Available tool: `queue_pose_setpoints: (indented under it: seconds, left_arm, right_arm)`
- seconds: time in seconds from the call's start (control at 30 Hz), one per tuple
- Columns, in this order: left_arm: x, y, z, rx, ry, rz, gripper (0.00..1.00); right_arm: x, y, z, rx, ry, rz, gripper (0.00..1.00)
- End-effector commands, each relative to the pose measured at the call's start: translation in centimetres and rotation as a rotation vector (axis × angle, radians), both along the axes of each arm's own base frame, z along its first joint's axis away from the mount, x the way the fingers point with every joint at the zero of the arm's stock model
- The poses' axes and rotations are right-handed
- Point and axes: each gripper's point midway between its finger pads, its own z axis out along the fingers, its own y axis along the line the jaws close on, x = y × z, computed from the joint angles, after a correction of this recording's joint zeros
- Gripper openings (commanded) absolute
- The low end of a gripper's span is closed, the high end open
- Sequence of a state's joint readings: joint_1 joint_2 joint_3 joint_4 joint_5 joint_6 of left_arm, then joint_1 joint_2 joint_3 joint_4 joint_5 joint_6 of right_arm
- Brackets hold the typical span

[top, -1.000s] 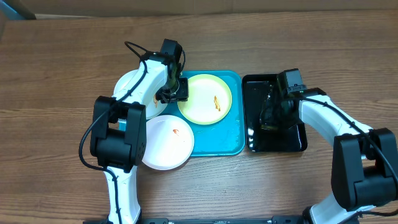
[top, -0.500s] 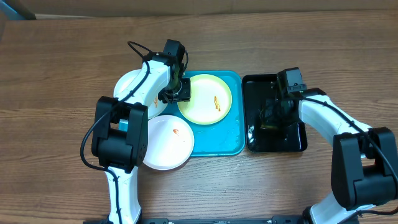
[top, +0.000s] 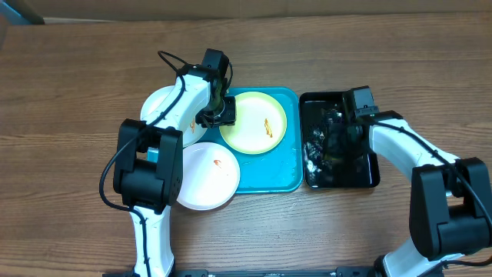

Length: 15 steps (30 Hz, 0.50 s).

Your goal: Clean dirty plates on tray and stack at the side

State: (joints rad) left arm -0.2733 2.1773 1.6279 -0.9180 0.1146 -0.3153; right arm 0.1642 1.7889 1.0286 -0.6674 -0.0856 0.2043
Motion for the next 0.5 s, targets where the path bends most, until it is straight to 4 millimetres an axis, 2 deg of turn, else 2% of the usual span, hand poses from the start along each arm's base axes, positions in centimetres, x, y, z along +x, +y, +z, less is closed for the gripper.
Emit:
queue_pose_setpoints:
  seconds: [0.0, 0.07, 0.13, 0.23, 0.3, 0.37, 0.43, 0.47]
  left_arm:
    - [0.0, 0.1, -0.6, 0.013, 0.005, -0.007, 0.41]
    - [0.1, 0.0, -0.6, 0.011, 0.001, -0.007, 0.43]
    - [0.5, -0.1, -0.6, 0.008, -0.015, -0.007, 0.51]
    - [0.9, -0.1, -0.5, 0.009, -0.033, -0.006, 0.50]
    - [0.8, -0.1, -0.5, 0.009, -0.032, -0.006, 0.38]
    - [0.8, 0.0, -0.6, 0.011, -0.029, -0.006, 0.15]
    - [0.6, 0.0, -0.6, 0.013, -0.020, -0.006, 0.04]
    - [0.4, 0.0, -0.6, 0.014, -0.015, -0.006, 0.04]
  right_arm:
    - [2.0, 0.0, 2.9, -0.011, -0.054, 0.020, 0.04]
    - [2.2, -0.5, 4.3, -0.041, -0.059, 0.014, 0.04]
    - [2.3, -1.8, 5.8, -0.113, -0.064, -0.003, 0.04]
    - [2.1, -2.4, 6.5, -0.150, -0.065, -0.006, 0.04]
    - [1.8, -2.4, 6.4, -0.150, -0.052, -0.005, 0.04]
    - [1.3, -2.2, 6.3, -0.135, -0.032, 0.000, 0.04]
    - [1.2, -1.8, 6.3, -0.112, -0.024, 0.005, 0.04]
    - [1.2, -1.5, 6.3, -0.093, -0.024, 0.009, 0.04]
